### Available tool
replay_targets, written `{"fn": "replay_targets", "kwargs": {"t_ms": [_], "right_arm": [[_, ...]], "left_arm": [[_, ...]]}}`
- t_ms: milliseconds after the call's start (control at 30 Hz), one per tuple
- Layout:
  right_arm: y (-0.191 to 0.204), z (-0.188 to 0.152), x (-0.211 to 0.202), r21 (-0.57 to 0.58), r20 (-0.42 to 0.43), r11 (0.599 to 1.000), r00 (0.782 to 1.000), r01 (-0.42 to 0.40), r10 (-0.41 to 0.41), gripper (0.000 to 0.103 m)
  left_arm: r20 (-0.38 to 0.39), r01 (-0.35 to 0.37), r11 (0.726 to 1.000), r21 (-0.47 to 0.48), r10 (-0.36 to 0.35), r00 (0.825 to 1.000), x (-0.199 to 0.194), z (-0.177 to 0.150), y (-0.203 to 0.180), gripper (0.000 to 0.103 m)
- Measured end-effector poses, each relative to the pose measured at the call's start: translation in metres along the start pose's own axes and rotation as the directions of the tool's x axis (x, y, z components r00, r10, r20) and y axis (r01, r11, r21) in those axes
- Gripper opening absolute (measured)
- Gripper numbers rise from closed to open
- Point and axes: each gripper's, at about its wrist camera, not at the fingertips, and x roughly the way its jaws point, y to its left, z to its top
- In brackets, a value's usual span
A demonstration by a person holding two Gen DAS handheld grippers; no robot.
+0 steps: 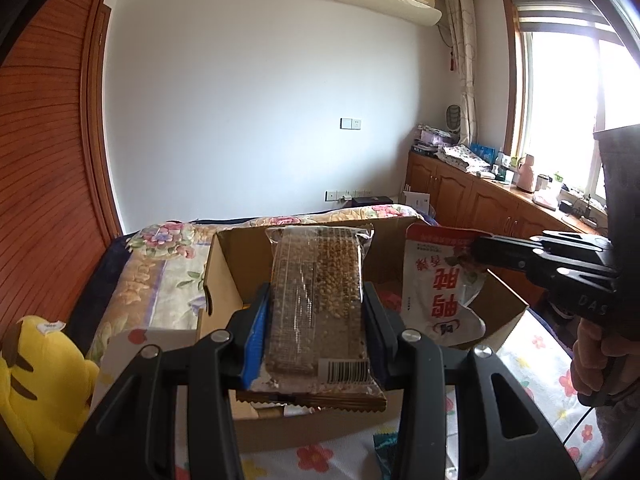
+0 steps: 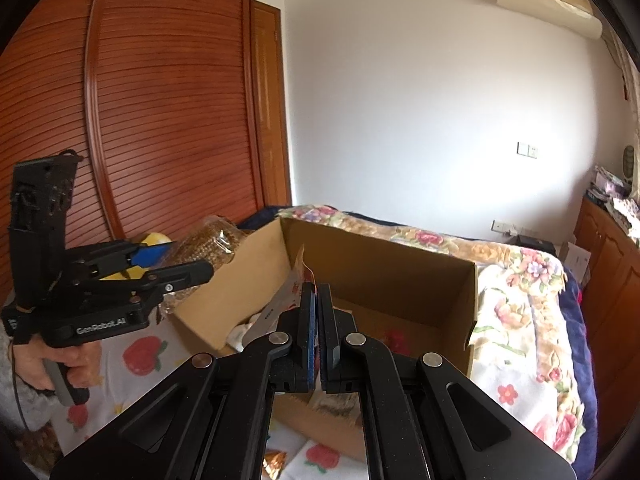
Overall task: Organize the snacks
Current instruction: 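Carry granola bar and red-white pouch over the box and open both tools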
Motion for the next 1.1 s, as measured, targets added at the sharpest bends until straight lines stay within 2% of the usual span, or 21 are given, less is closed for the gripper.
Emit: {"fn": "replay_targets", "kwargs": {"t_ms": [167,333,733,867,967,1100], "right_arm": [[-0.012,-0.003,0.015,0.025,-0.013,0.999,1.000,0.023,-0.022,0.000],[-0.021,-0.014,0.031,0.041,-0.047,0.998,0.998,0.054,-0.052,0.000],[-0.039,-0.030,0.052,0.082,-0.141,0.993,0.988,0.080,-0.068,0.000],[-0.040,-0.034,0.058,0.085,-0.167,0.993,0.984,0.081,-0.066,0.000],[-0.041,-0.037,0.061,0.094,-0.185,0.993,0.981,0.074,-0.056,0.004],[-0.042,-0.039,0.060,0.104,-0.202,0.992,0.978,0.074,-0.052,0.007]], "left_arm": [[-0.028,-0.001,1.000,-0.003,0.000,1.000,0.019,-0.002,0.005,0.041],[-0.088,-0.003,1.000,-0.009,0.003,0.996,0.038,-0.011,0.004,0.041],[-0.153,-0.011,1.000,0.007,0.012,0.988,0.059,-0.021,-0.008,0.043],[-0.177,-0.007,1.000,0.013,0.009,0.984,0.066,-0.023,-0.010,0.049],[-0.165,-0.017,1.000,0.007,0.018,0.986,0.064,-0.024,-0.010,0.056],[-0.154,-0.019,1.000,-0.002,0.018,0.988,0.057,-0.024,-0.008,0.058]]}}
